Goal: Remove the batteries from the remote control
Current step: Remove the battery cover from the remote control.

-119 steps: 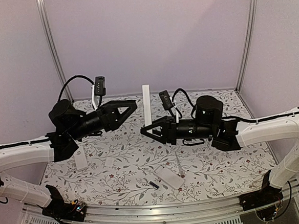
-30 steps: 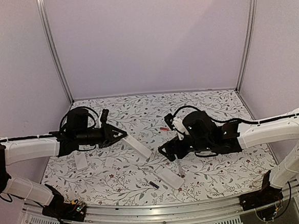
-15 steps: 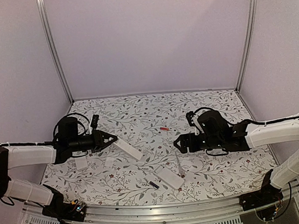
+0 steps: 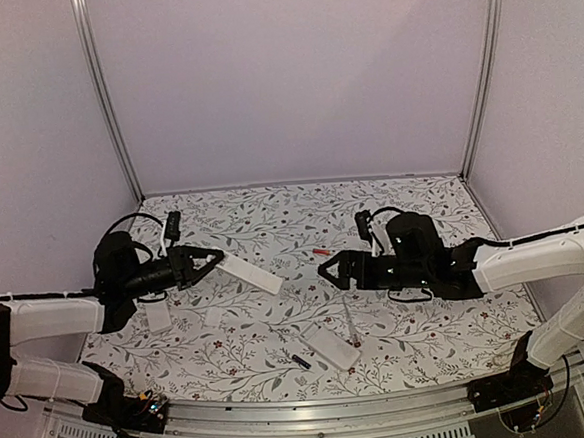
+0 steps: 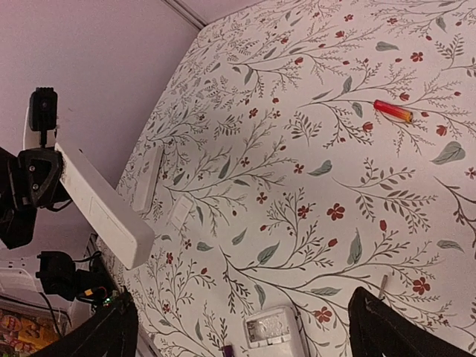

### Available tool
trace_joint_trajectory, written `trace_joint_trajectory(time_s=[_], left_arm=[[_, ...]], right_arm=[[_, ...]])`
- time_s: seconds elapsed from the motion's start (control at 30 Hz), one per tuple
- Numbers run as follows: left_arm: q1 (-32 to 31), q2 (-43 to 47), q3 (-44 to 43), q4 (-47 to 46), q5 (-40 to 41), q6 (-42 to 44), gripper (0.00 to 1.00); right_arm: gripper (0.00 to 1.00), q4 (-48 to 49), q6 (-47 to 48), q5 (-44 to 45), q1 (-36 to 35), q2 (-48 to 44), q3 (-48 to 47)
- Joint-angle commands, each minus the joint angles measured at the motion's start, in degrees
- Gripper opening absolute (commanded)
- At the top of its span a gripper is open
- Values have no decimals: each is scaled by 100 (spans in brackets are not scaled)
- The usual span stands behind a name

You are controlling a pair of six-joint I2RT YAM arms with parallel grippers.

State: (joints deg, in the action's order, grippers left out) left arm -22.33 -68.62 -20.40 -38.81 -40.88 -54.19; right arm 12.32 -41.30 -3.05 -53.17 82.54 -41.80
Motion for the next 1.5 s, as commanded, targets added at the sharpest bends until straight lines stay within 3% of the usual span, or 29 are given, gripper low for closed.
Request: trace_joint_trajectory(time_s=[0.0,0.23,0.57,0.93,1.23,1.47], left_arm=[[-174,378,117,-1053,346,-615,0],[-514,562,95,-1534,607,-960,0],[-804,347,85,-2065,612,-1109,0],[-835,281,37,-2157,641,-1155,0],[-856,192,24,-2271,573,-1216,0],[-854,216,20,-2309,569,-1251,0]], right_arm=[[97,1164,-406,-265,-246,182,-307],[97,1907,-225,-769,-458,693,-716],[93,2165,-193,-1048,-569,1226,-1295],[89,2376,-291,-1243,-634,1384,-1323],[72,2579,-424,-1280,-634,1488,-1313],[41,2711,-542,-1278,-638,1522,-1229]])
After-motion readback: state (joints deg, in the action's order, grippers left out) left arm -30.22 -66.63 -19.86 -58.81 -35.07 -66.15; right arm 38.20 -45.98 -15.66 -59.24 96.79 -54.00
